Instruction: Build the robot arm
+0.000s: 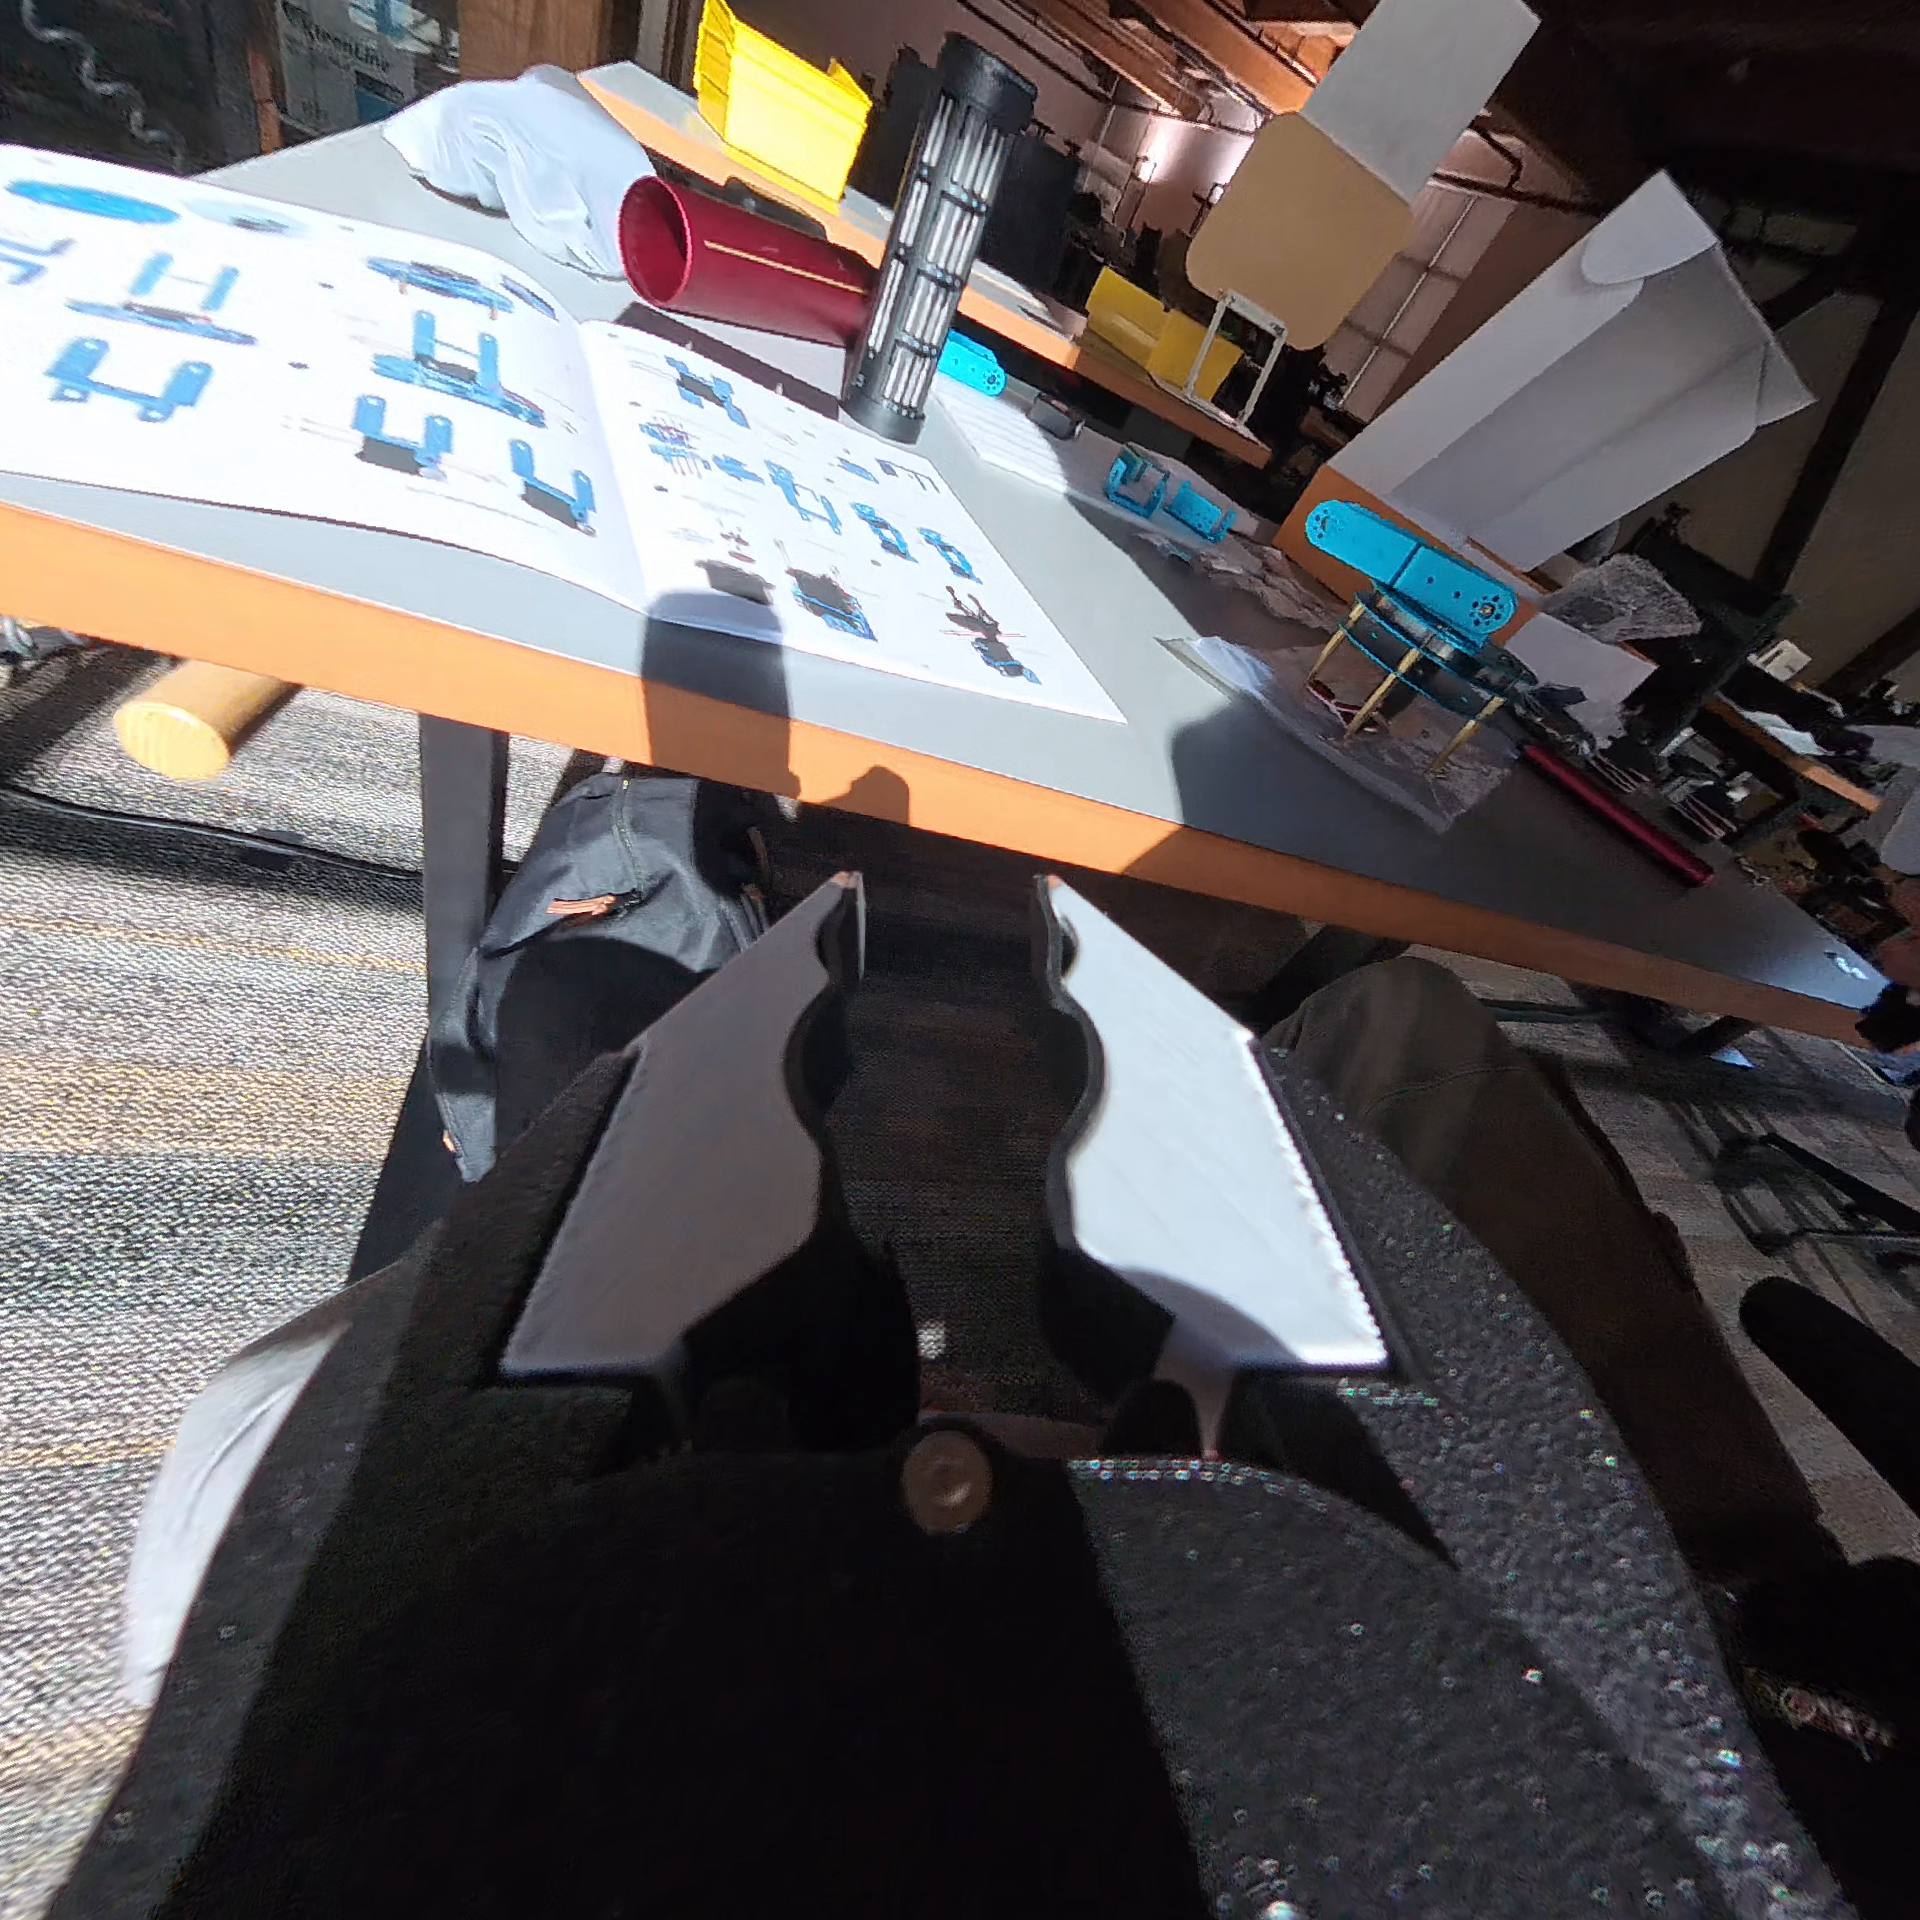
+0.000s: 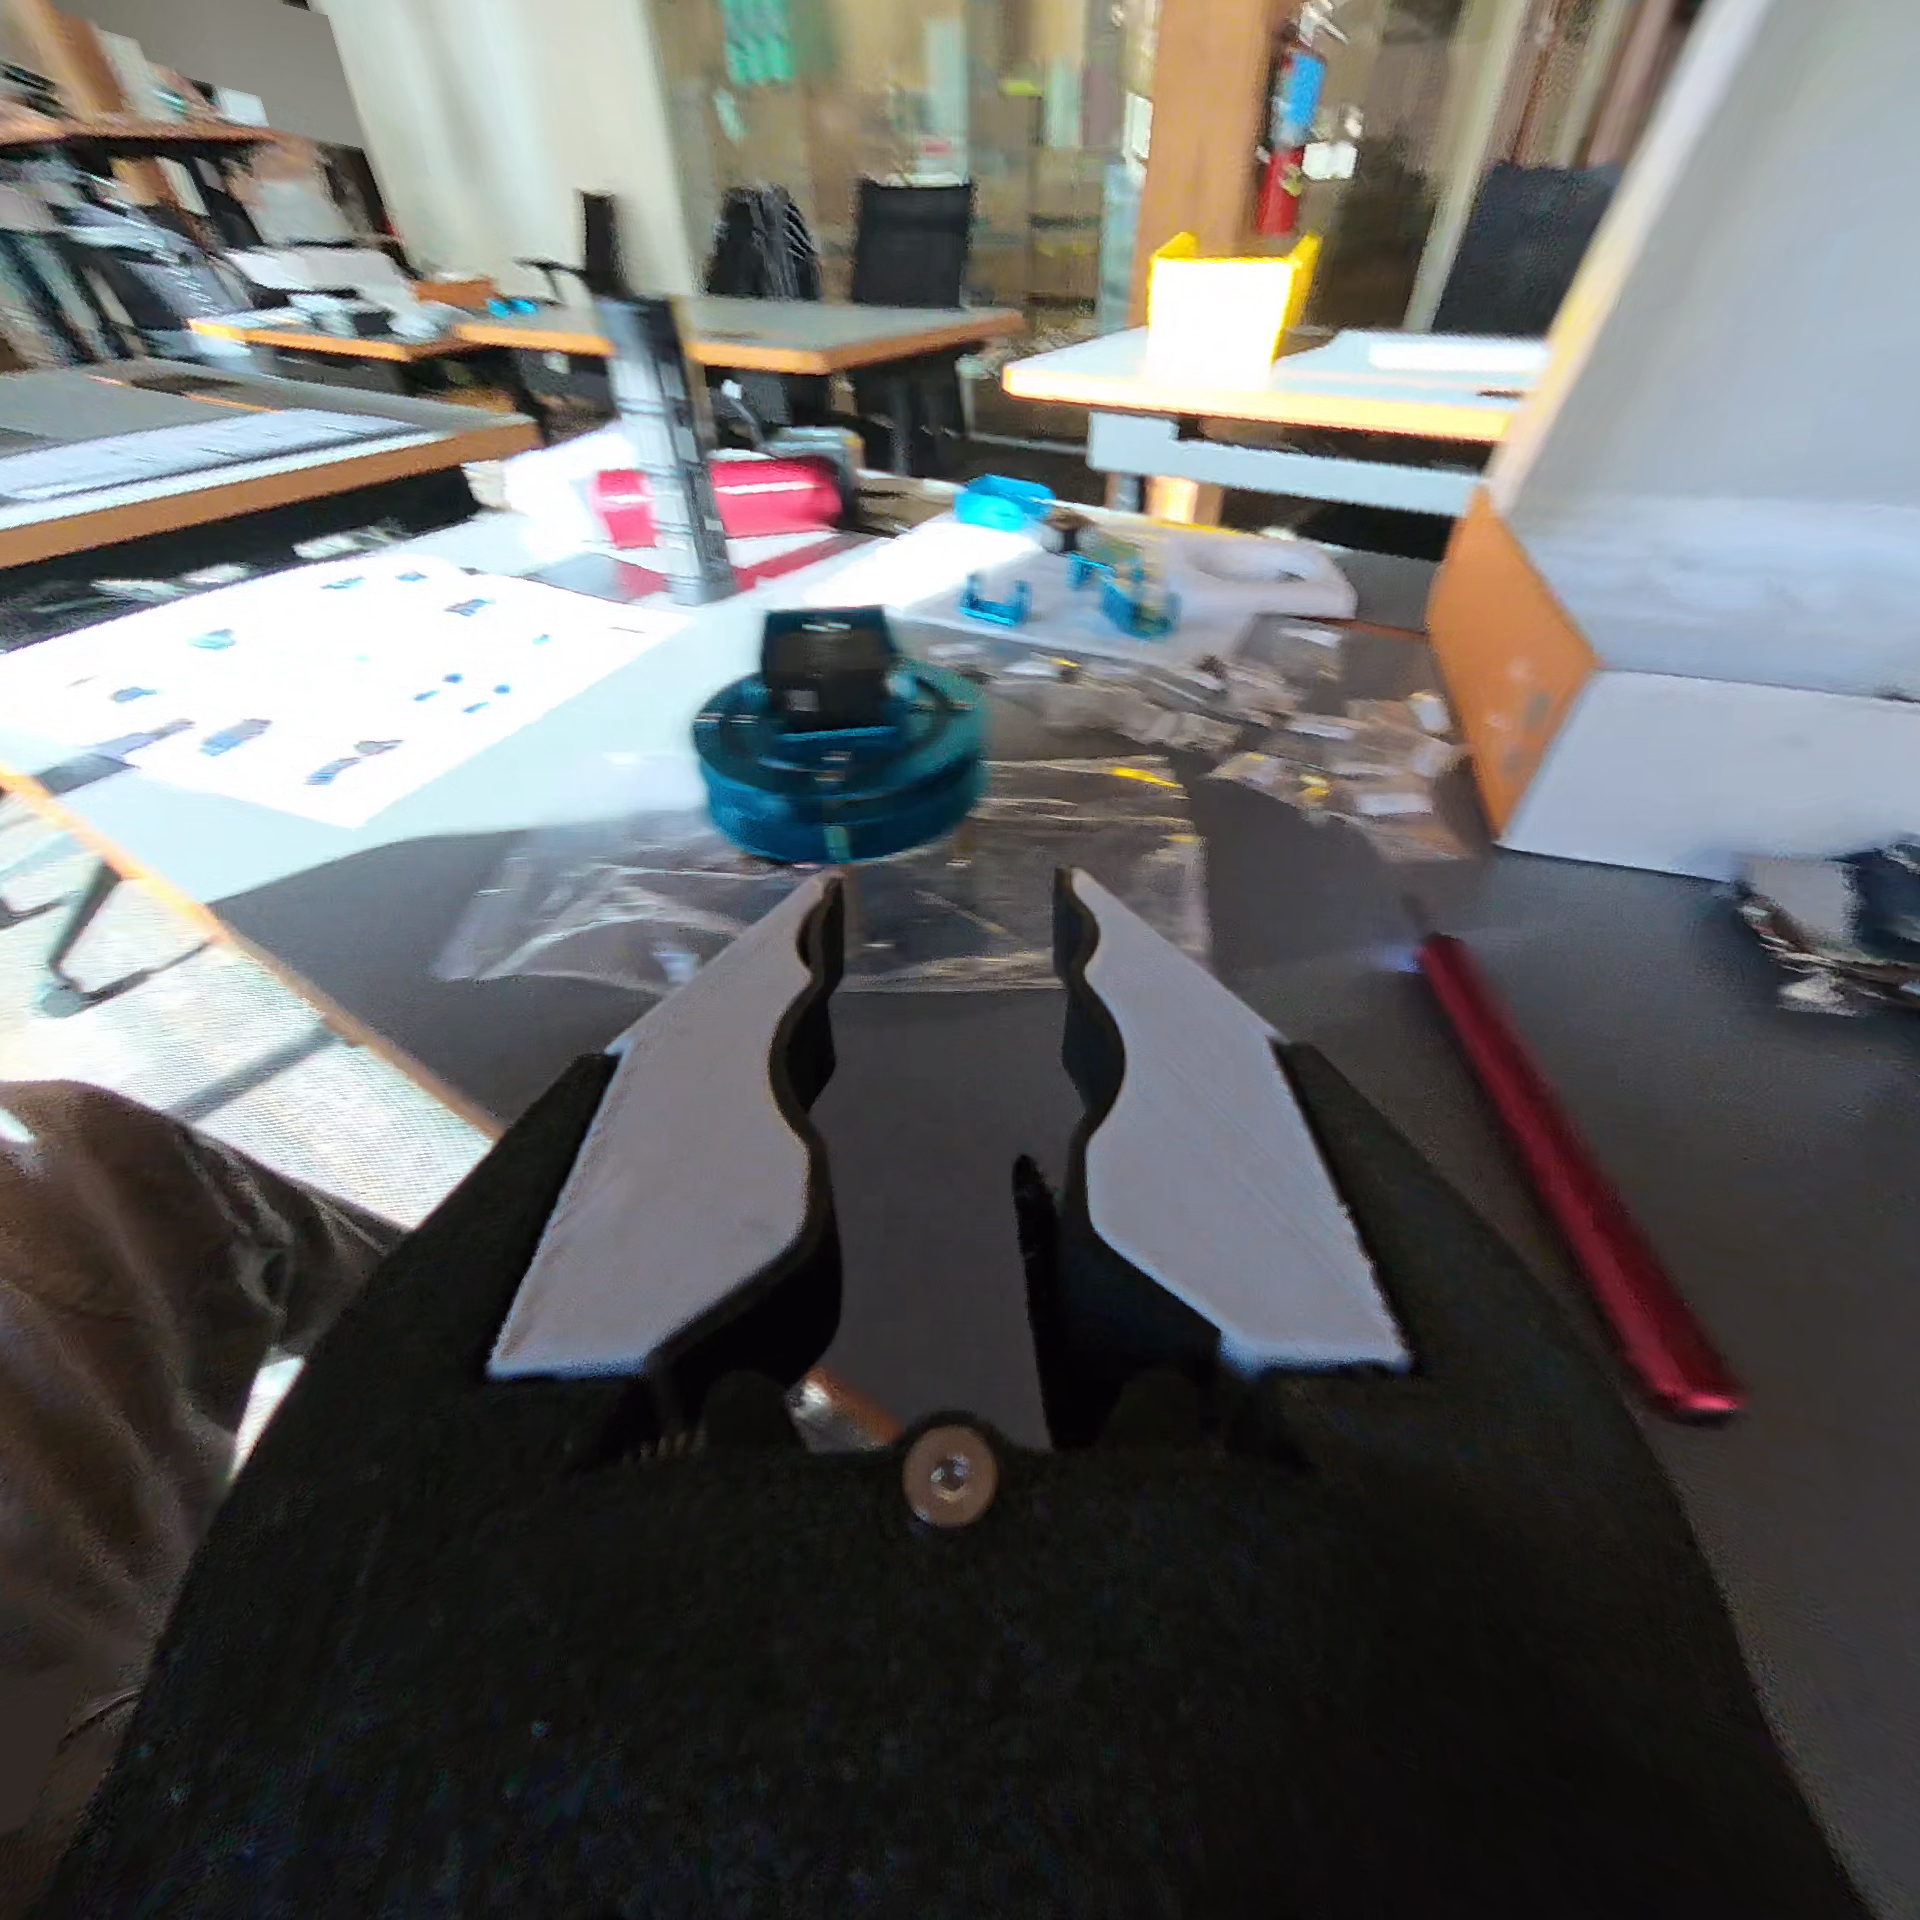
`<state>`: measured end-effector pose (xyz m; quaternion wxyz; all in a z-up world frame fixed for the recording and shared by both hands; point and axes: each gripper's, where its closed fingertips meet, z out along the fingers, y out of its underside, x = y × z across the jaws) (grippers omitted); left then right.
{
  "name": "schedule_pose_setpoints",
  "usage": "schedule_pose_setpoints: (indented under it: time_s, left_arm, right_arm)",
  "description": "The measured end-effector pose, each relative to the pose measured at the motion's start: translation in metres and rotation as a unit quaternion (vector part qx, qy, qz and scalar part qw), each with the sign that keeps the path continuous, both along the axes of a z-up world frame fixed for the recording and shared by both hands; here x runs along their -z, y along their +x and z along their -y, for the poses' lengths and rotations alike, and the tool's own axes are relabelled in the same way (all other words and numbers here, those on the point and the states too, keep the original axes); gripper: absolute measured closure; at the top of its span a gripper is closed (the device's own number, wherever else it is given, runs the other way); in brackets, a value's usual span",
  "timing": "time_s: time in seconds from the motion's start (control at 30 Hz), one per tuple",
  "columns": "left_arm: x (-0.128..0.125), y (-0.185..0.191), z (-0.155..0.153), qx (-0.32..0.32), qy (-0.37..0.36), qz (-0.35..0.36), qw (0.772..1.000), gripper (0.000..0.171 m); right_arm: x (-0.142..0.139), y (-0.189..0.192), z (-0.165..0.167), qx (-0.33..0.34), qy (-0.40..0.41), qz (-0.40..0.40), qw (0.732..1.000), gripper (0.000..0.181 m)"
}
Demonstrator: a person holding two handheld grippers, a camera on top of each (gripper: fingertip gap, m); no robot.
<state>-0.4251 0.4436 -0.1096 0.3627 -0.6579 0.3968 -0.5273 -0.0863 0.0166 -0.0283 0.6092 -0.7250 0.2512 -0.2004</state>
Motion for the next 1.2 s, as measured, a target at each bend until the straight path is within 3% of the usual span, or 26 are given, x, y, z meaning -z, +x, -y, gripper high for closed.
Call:
schedule_pose_setpoints:
  time_s: [0.1,0.23,0.37,0.57,0.77,0.93,1.07,1.2]
  left_arm:
    - [0.01,0.002,0.036,0.03,-0.014,0.008,0.999,0.141]
    - [0.053,-0.012,0.066,0.013,0.013,-0.053,0.998,0.142]
    - [0.091,-0.042,0.084,0.027,0.012,-0.129,0.991,0.143]
    - [0.117,-0.081,0.096,0.056,0.02,-0.167,0.984,0.147]
    - [0.169,-0.099,0.112,0.059,-0.046,-0.166,0.983,0.149]
    - [0.209,-0.107,0.117,0.045,-0.067,-0.17,0.982,0.15]
    - [0.216,-0.11,0.127,0.046,-0.093,-0.171,0.98,0.15]
    - [0.214,-0.107,0.125,0.047,-0.045,-0.185,0.981,0.15]
  right_arm:
    - [0.011,-0.076,-0.04,-0.078,0.033,-0.004,0.996,0.146]
    - [0.072,-0.164,-0.076,-0.169,-0.003,-0.036,0.985,0.146]
    - [0.146,-0.211,-0.081,-0.175,-0.036,-0.096,0.979,0.146]
    - [0.217,-0.259,-0.051,-0.137,0.007,-0.233,0.963,0.144]
    - [0.248,-0.306,-0.001,-0.068,-0.032,-0.244,0.967,0.144]
    - [0.259,-0.328,0.018,-0.041,-0.106,-0.185,0.976,0.149]
    - [0.251,-0.327,0.013,-0.042,-0.106,-0.17,0.979,0.149]
    - [0.256,-0.327,0.008,-0.049,-0.115,-0.172,0.977,0.149]
